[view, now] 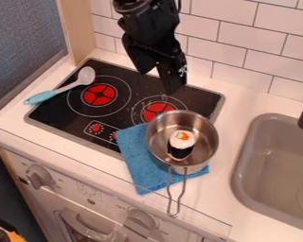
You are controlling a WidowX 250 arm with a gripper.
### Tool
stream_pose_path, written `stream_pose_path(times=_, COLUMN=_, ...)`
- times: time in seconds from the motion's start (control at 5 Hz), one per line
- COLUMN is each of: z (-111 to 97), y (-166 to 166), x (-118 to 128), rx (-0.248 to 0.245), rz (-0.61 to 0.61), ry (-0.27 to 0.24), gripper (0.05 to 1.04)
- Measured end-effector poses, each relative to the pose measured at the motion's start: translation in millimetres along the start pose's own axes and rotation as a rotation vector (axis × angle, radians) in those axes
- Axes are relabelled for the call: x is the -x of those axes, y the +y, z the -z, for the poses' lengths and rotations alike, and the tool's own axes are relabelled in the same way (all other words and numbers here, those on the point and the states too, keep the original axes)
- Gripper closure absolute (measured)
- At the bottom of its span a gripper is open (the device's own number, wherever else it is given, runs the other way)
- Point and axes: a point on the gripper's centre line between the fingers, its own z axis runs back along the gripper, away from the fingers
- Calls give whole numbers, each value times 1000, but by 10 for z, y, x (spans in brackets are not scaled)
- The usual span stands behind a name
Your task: Moved the blue ladel to the upper right side of the stove
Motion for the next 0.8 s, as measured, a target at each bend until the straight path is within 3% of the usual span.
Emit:
stream_pose_path(times=0.2, z=47, y=-5, x=47, rx=10, rz=0, ry=24, gripper=84)
stream_pose_path(times=0.4, z=53, y=166, x=316, rx=-3, rz=20, ry=109, gripper=84)
stream_pose_path(times=0.6, z=-58, y=308, x=461, rx=-47, rz=82, ry=163, gripper=84)
stream_pose_path(times=0.8, z=-100, y=526, x=556, rx=-66, rz=62, ry=139, gripper=84)
